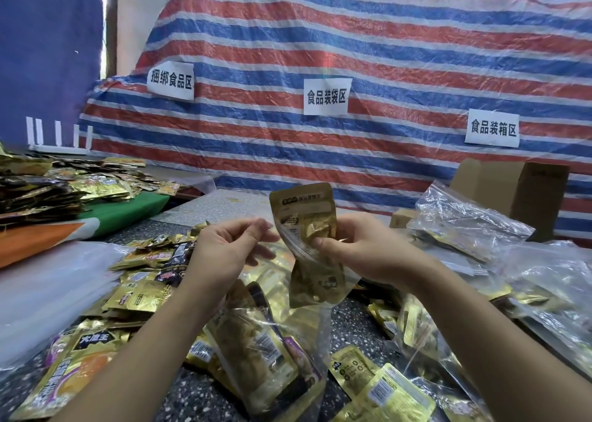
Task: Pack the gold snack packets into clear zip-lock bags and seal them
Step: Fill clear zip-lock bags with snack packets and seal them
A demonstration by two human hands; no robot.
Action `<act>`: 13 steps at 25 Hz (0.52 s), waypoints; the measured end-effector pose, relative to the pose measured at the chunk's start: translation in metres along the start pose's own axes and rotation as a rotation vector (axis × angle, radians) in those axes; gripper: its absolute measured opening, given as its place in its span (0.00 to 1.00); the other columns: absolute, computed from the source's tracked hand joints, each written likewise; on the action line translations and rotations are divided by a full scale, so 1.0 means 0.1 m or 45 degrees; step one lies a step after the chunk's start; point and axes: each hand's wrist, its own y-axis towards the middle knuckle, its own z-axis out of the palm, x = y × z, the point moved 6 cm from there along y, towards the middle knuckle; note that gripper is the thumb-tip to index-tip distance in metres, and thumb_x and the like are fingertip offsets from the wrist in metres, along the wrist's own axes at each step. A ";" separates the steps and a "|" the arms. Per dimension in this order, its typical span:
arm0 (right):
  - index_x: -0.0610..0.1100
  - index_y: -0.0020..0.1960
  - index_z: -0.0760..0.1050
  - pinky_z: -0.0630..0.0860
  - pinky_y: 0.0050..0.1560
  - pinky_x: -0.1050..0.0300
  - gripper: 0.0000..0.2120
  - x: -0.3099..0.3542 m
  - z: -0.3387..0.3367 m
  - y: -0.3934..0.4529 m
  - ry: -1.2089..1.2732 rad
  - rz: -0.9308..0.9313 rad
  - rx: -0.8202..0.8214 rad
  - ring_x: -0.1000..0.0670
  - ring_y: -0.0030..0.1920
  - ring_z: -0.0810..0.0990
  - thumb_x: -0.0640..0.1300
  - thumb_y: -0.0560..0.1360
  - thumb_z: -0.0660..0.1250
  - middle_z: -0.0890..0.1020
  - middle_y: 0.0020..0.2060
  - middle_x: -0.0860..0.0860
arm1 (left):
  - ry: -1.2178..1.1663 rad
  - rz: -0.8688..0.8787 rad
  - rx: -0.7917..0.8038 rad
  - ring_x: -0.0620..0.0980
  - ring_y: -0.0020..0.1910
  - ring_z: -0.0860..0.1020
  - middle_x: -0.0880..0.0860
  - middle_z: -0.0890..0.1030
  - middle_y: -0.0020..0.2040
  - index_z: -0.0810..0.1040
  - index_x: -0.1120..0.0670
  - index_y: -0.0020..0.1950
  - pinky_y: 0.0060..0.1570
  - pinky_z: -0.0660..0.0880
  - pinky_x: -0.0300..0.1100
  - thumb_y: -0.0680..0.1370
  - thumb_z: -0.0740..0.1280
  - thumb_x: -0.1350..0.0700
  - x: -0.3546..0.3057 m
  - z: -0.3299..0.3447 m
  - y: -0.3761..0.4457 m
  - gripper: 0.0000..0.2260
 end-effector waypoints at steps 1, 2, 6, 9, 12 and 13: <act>0.50 0.51 0.83 0.81 0.49 0.56 0.05 -0.02 0.01 0.00 -0.001 0.030 0.010 0.57 0.45 0.85 0.49 0.78 0.69 0.87 0.44 0.55 | 0.000 0.005 -0.003 0.50 0.34 0.83 0.53 0.86 0.41 0.84 0.54 0.46 0.33 0.75 0.38 0.71 0.68 0.47 0.00 0.01 0.00 0.12; 0.50 0.50 0.83 0.81 0.51 0.54 0.06 -0.02 0.01 0.01 0.005 0.052 0.017 0.55 0.46 0.85 0.49 0.78 0.69 0.87 0.44 0.54 | -0.002 0.010 -0.007 0.50 0.34 0.83 0.53 0.86 0.41 0.85 0.52 0.44 0.33 0.75 0.38 0.71 0.68 0.47 -0.01 0.01 -0.01 0.11; 0.50 0.40 0.85 0.79 0.45 0.58 0.12 0.01 0.03 -0.02 0.116 0.116 0.049 0.53 0.40 0.85 0.54 0.77 0.69 0.87 0.37 0.53 | -0.015 0.013 -0.019 0.49 0.35 0.84 0.53 0.86 0.39 0.87 0.45 0.39 0.32 0.77 0.35 0.72 0.67 0.45 -0.04 0.02 -0.03 0.10; 0.51 0.31 0.82 0.67 0.27 0.69 0.17 0.04 0.05 -0.03 -0.011 0.131 0.065 0.60 0.25 0.73 0.55 0.76 0.70 0.80 0.25 0.57 | -0.043 0.030 -0.005 0.49 0.35 0.84 0.54 0.86 0.39 0.87 0.45 0.39 0.31 0.77 0.34 0.73 0.67 0.47 -0.06 0.04 -0.04 0.09; 0.45 0.35 0.81 0.64 0.25 0.66 0.16 0.04 0.04 -0.01 -0.182 0.173 0.098 0.59 0.24 0.69 0.54 0.76 0.71 0.78 0.24 0.56 | -0.048 0.049 0.018 0.48 0.34 0.84 0.53 0.86 0.39 0.87 0.47 0.40 0.31 0.76 0.33 0.73 0.67 0.49 -0.07 0.06 -0.06 0.09; 0.46 0.35 0.80 0.63 0.23 0.67 0.16 0.05 0.05 0.00 -0.258 0.175 0.121 0.60 0.22 0.68 0.54 0.77 0.70 0.76 0.22 0.57 | -0.041 0.053 0.021 0.47 0.34 0.84 0.52 0.86 0.39 0.87 0.46 0.40 0.31 0.76 0.33 0.73 0.67 0.49 -0.07 0.07 -0.06 0.09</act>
